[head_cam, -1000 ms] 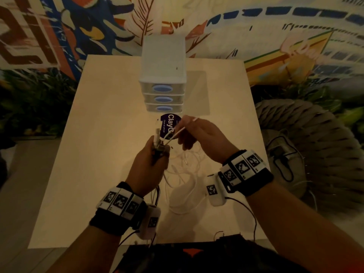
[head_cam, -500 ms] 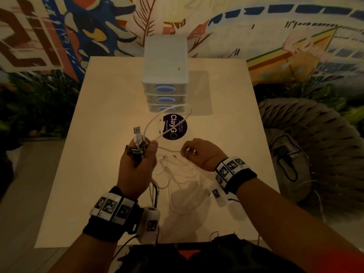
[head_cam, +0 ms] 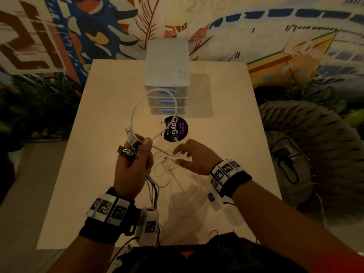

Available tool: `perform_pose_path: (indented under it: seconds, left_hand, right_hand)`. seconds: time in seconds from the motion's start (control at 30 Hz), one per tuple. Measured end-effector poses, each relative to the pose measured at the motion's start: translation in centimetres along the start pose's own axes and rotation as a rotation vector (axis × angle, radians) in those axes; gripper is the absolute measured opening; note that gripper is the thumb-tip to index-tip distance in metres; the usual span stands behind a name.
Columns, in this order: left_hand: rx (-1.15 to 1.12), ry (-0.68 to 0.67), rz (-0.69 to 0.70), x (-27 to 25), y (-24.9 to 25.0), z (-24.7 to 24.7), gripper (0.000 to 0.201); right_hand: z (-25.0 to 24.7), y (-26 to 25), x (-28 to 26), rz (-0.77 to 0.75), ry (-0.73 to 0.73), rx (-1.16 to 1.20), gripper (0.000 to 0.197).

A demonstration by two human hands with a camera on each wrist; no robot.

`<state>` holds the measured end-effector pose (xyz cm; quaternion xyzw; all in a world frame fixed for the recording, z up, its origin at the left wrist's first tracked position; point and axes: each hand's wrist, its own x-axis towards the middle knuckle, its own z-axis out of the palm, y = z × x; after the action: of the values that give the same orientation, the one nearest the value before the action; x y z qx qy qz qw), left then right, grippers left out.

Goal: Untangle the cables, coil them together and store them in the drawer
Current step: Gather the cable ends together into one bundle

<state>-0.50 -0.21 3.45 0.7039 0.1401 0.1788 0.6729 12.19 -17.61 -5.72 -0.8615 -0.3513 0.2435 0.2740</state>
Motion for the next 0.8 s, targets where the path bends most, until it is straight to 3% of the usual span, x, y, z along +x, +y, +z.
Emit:
perform_pose_path:
  seconds: [0.17, 0.27, 0.37, 0.47, 0.53, 0.63, 0.8]
  left_hand:
    - [-0.135, -0.049, -0.018, -0.2, 0.0, -0.7, 0.025]
    - [-0.141, -0.008, -0.017, -0.1, 0.0, -1.2, 0.025]
    - [-0.127, 0.034, -0.029, -0.1, 0.0, -1.4, 0.027]
    - [-0.127, 0.064, -0.045, 0.0, -0.1, -1.6, 0.027]
    - [-0.118, 0.081, -0.053, 0.0, 0.0, -1.6, 0.028]
    - [-0.100, 0.097, -0.102, 0.0, 0.1, -1.5, 0.031]
    - [-0.002, -0.022, -0.130, -0.1, -0.5, -2.2, 0.026]
  right_hand:
    - [-0.4, 2.9, 0.5, 0.199, 0.144, -0.026, 0.013]
    - [-2.7, 4.4, 0.5, 0.292, 0.242, 0.024, 0.027]
    - [-4.6, 4.4, 0.2, 0.307, 0.390, 0.239, 0.042]
    - [-6.2, 3.7, -0.4, 0.340, 0.477, 0.523, 0.036]
    - [-7.3, 3.4, -1.0, 0.325, 0.506, 0.605, 0.028]
    - [-8.3, 4.3, -2.6, 0.277, 0.507, 0.501, 0.010]
    - [-8.9, 5.0, -6.4, 0.188, 0.520, 0.755, 0.026]
